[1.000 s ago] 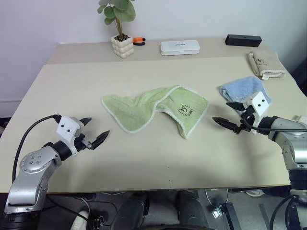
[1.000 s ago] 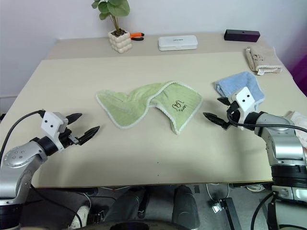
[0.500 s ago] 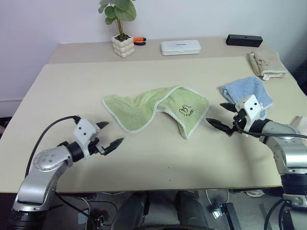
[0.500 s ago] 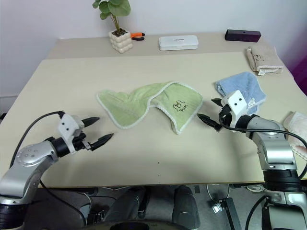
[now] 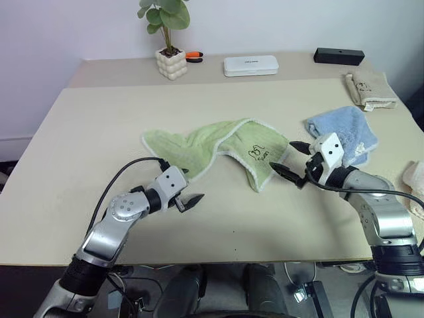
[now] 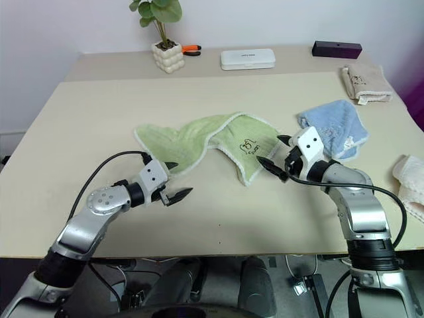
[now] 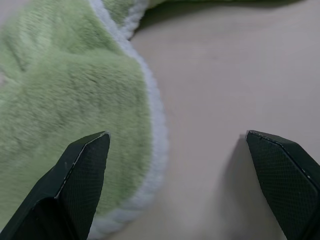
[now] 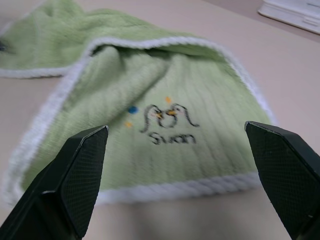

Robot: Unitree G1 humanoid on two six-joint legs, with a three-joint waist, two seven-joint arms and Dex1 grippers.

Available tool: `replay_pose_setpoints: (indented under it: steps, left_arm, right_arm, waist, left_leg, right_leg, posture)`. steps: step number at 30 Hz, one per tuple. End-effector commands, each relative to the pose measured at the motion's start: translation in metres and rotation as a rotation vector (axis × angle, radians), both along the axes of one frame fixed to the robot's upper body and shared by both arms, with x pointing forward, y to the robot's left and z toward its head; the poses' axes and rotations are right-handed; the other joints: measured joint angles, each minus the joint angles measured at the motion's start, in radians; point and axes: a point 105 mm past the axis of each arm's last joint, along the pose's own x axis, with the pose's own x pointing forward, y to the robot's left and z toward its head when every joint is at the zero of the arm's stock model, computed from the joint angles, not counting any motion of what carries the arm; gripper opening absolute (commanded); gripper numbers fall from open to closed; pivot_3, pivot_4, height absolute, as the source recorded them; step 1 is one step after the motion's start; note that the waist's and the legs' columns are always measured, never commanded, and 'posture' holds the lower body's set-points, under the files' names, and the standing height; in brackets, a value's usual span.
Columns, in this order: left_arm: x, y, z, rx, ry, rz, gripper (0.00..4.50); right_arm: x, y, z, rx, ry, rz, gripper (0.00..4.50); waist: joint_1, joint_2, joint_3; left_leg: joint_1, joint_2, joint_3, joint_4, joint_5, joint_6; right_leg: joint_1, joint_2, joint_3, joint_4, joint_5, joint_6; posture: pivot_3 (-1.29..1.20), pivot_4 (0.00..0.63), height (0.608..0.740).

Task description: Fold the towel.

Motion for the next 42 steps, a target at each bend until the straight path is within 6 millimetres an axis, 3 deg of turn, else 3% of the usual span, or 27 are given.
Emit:
replay_pose_setpoints:
  steps: [1, 3, 9, 10, 18, 21, 26, 30, 36, 39, 42]
  left_arm:
    - [0.012, 0.018, -0.009, 0.04, 0.01, 0.102, 3.92]
    - [0.014, 0.024, -0.009, 0.046, 0.013, 0.127, 3.12]
    - [0.018, 0.037, -0.005, 0.03, 0.015, 0.181, 0.13]
    - [0.019, 0.038, -0.004, 0.026, 0.013, 0.189, 0.02]
    - [0.007, 0.047, 0.025, -0.043, -0.074, 0.191, 0.02]
    - [-0.005, 0.057, 0.031, -0.058, -0.087, 0.188, 0.02]
    - [-0.02, 0.074, 0.031, -0.046, -0.057, 0.203, 0.02]
    - [-0.023, 0.082, 0.028, -0.032, -0.048, 0.21, 0.02]
    - [-0.026, 0.079, 0.026, -0.043, -0.043, 0.203, 0.02]
    - [-0.028, 0.077, 0.023, -0.042, -0.036, 0.197, 0.0]
    - [-0.029, 0.078, 0.02, -0.038, -0.027, 0.198, 0.0]
  right_arm:
    - [-0.003, 0.007, 0.013, 0.005, -0.043, 0.012, 4.5]
    - [-0.004, 0.006, 0.012, 0.005, -0.041, 0.01, 4.5]
    - [-0.002, 0.013, 0.012, 0.014, -0.044, 0.02, 4.5]
    - [-0.001, 0.013, 0.012, 0.015, -0.044, 0.022, 4.5]
    - [0.011, 0.015, 0.015, -0.028, -0.053, 0.023, 4.5]
    - [0.027, 0.012, 0.016, -0.082, -0.068, -0.007, 4.5]
    - [0.062, -0.004, 0.007, -0.169, -0.009, -0.104, 4.5]
    - [0.096, -0.028, -0.001, -0.149, 0.076, -0.272, 4.5]
    - [0.107, -0.033, -0.014, -0.102, 0.191, -0.288, 4.5]
    - [0.107, -0.031, -0.014, -0.094, 0.196, -0.265, 3.62]
    - [0.108, -0.028, -0.01, -0.082, 0.183, -0.242, 2.19]
  waist:
    - [-0.001, 0.0, 0.0]
    - [-0.003, 0.0, 0.0]
    - [-0.004, 0.0, 0.0]
    - [-0.004, 0.0, 0.0]
    - [-0.004, 0.0, 0.0]
    - [-0.004, 0.0, 0.0]
    - [-0.006, 0.0, 0.0]
    - [-0.005, 0.0, 0.0]
    - [-0.008, 0.0, 0.0]
    - [-0.012, 0.0, 0.0]
    - [-0.012, 0.0, 0.0]
  left_leg:
    - [0.0, 0.0, 0.0, 0.0, 0.0, 0.0]
    - [0.0, 0.0, 0.0, 0.0, 0.0, 0.0]
    - [0.001, 0.0, 0.0, 0.0, 0.0, 0.0]
    - [0.001, 0.0, 0.0, 0.0, 0.0, 0.0]
    - [0.0, 0.0, 0.0, -0.001, 0.0, 0.0]
    - [0.0, 0.0, 0.001, -0.001, 0.0, 0.0]
    - [0.0, 0.0, 0.002, -0.001, 0.0, 0.0]
    - [0.0, 0.0, 0.003, -0.001, 0.0, 0.0]
    - [0.0, 0.0, 0.003, -0.001, 0.002, -0.004]
    - [0.0, 0.0, 0.004, -0.001, 0.002, -0.003]
    - [0.0, 0.0, 0.004, -0.001, 0.001, -0.002]
  right_leg:
    - [0.0, 0.0, 0.0, 0.0, 0.0, 0.0]
    - [0.0, 0.0, 0.0, 0.0, 0.001, 0.0]
    - [0.0, 0.001, 0.0, 0.0, 0.0, 0.0]
    - [0.0, 0.001, 0.0, 0.0, 0.001, 0.0]
    - [-0.001, 0.001, 0.001, 0.0, 0.001, 0.0]
    - [-0.001, 0.0, 0.001, 0.0, 0.001, 0.0]
    - [-0.001, 0.0, 0.001, 0.0, 0.001, 0.0]
    - [-0.001, 0.0, 0.002, 0.0, 0.001, 0.0]
    - [-0.001, 0.0, 0.002, -0.001, 0.001, -0.001]
    - [-0.001, 0.0, 0.002, -0.001, 0.001, -0.001]
    - [-0.001, 0.0, 0.002, -0.001, 0.001, -0.001]
  posture:
    - [0.0, 0.15, 0.74]
    - [0.0, 0.15, 0.74]
    - [0.0, 0.15, 0.74]
    - [0.0, 0.15, 0.74]
    - [0.0, 0.15, 0.74]
    - [0.0, 0.15, 0.74]
    - [0.0, 0.15, 0.74]
    - [0.0, 0.15, 0.74]
    - [0.0, 0.15, 0.74]
    - [0.0, 0.15, 0.74]
    - [0.0, 0.15, 0.74]
